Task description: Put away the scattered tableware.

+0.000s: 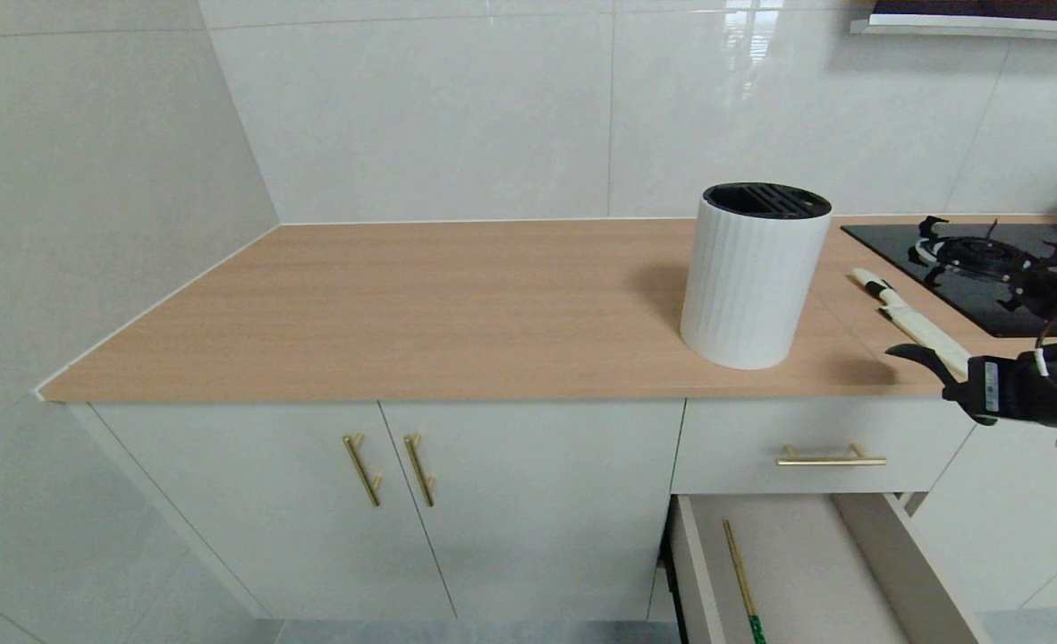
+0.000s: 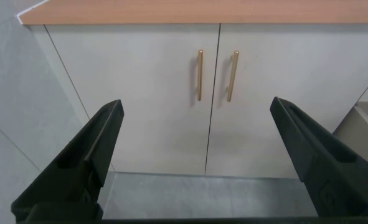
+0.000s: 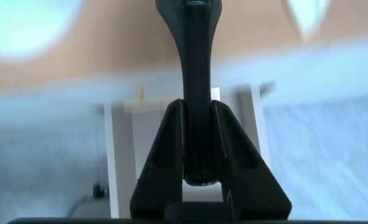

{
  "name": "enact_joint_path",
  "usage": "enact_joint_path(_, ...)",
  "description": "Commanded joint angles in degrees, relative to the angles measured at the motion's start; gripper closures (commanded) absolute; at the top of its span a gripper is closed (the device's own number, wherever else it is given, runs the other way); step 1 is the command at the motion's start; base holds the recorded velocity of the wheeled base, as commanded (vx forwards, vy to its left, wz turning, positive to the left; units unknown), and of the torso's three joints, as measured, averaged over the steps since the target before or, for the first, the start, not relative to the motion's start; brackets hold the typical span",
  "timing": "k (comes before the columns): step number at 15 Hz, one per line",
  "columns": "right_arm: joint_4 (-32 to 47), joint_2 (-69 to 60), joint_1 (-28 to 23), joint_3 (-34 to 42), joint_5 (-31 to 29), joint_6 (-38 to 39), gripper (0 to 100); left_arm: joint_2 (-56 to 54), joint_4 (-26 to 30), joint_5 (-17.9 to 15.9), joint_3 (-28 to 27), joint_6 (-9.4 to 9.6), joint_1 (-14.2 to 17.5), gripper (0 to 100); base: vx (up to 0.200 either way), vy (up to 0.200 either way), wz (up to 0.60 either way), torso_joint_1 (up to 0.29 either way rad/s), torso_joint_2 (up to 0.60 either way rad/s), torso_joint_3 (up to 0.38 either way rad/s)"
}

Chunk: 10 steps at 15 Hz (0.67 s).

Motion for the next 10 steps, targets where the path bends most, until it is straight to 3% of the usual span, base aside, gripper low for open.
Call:
enact_joint_path(1, -0.16, -9.9, 0.26, 7.81, 0.04, 0.0, 100, -0.01, -0.01, 0.02, 0.0, -0.01, 0.02, 0, 0.0, 0.0, 0.0, 0.0, 0.0, 0.0)
enact_joint_path(5, -0.16, -12.8, 2.81, 12.65, -0.22, -0.35, 100, -0.01, -0.01, 0.02, 0.0, -0.01, 0.02, 0, 0.0, 0.0, 0.0, -0.007, 0.01, 0.012)
enact_joint_path(10, -1.74, -11.39, 2.73, 13.7, -0.22, -0.35, 100, -0.01, -0.01, 0.02, 0.0, -0.01, 0.02, 0, 0.0, 0.0, 0.0, -0.175, 0.4, 0.223)
